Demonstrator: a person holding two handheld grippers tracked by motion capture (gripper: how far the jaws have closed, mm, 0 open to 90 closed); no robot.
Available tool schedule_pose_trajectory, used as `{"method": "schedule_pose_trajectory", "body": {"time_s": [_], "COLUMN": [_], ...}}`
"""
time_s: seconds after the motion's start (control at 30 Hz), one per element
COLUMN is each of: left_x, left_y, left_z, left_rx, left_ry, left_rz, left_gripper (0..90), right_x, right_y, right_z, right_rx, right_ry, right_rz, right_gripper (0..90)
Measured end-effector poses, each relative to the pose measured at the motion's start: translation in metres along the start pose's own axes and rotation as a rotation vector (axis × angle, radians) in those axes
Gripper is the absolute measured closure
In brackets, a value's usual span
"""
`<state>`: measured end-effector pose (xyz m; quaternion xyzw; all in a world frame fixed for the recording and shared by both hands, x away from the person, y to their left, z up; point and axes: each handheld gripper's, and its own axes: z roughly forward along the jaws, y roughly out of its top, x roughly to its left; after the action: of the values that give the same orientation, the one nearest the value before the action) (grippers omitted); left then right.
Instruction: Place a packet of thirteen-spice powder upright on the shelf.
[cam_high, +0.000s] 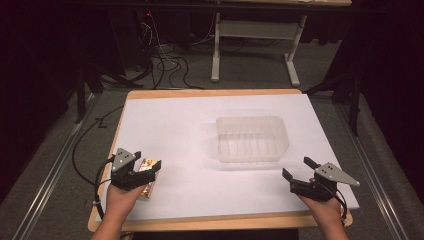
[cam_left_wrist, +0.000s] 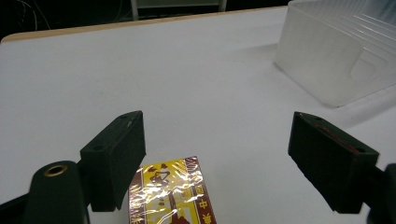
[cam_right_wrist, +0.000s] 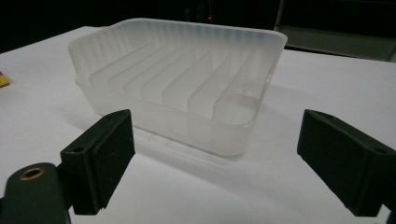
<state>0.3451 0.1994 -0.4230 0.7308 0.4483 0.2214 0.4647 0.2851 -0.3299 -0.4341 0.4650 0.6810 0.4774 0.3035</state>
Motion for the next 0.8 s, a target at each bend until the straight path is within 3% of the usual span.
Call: {"method": "schedule_pose_trajectory", "body": {"time_s": [0.43,0.6,0.63,0.8], "left_x": [-0.002,-0.003,-0.001,0.004], "left_y": [-0.006,-0.009,-0.009,-0.005], "left_z": [0.010,0.014,0.015,0.016], "left_rx": [0.068,0.100,0.122,0.149], "left_ry": [0.017,0.040,0.064,0.084], "left_rz": [-0.005,0.011,0.026,0.016], "left_gripper": [19.7,18.8,18.1,16.9], "right_x": [-0.004,-0.002,-0.002,0.000], "right_y": [-0.001,0.001,0.001,0.002], "right_z": [0.003,0.003,0.003,0.001], "right_rx": [0.013,0.007,0.007,-0.002], "right_ry": [0.031,0.041,0.044,0.045], "right_rz": [-0.006,-0.008,-0.005,-0.012], "right_gripper": [9.9,7.6,7.3,4.5]}}
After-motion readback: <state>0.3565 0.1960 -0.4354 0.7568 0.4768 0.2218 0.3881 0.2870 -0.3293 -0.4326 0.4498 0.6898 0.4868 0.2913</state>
